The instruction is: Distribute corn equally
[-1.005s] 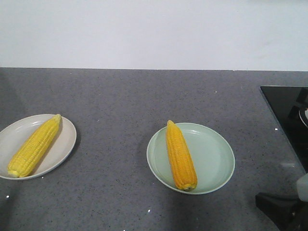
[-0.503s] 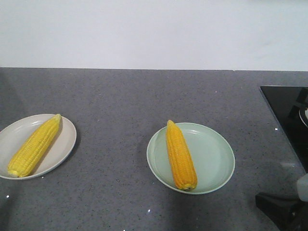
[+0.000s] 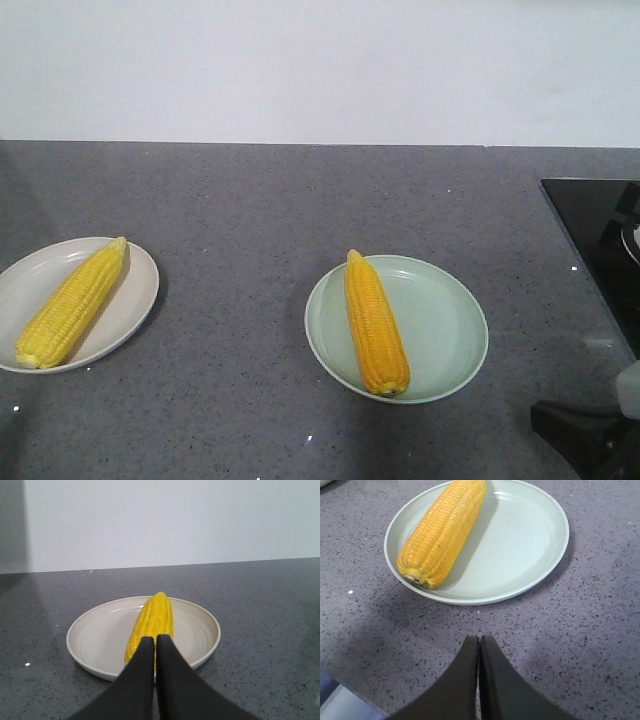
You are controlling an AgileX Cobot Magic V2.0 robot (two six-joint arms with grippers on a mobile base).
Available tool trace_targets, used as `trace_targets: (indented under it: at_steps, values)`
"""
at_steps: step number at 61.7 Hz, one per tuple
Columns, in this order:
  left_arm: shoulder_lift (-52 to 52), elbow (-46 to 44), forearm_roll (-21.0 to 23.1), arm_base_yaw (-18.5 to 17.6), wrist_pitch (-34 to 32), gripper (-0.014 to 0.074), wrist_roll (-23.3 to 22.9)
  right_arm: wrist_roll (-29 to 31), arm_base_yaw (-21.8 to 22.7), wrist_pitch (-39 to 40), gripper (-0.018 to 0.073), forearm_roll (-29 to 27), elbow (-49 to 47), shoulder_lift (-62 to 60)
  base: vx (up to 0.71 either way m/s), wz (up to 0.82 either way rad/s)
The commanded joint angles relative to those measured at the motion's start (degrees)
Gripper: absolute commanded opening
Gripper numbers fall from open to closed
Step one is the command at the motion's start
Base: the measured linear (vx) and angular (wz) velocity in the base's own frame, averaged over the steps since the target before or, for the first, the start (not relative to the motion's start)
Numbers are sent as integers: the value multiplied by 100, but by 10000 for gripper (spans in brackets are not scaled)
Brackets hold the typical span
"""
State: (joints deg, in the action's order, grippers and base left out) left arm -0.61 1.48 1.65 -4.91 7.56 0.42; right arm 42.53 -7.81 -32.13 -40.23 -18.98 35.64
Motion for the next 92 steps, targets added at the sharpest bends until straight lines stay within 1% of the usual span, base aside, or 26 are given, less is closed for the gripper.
trace_targets:
  at_steps: [1, 69, 75, 81, 86, 92]
  values:
    - [-96, 90, 13, -17, -370, -6, -42, 38, 16, 218, -6, -130, -154, -10, 0, 0]
    - [-97, 85, 13, -17, -370, -6, -42, 46, 16, 230, -6, -75, -154, -4, 0, 0]
    - [-97, 85, 13, -17, -370, -6, -42, 42, 16, 264, -6, 270, -154, -51, 0, 0]
    - [-97, 85, 13, -17, -370, -6, -42, -23, 16, 273, -6, 769, -154, -190, 0, 0]
    - [-97, 85, 13, -17, -370, -6, -42, -301, 16, 323, -6, 1252, -154, -440, 0, 0]
    - [-97, 85, 13, -17, -370, -6, -42, -867, 16, 441, -6, 1787, -154, -783, 0, 0]
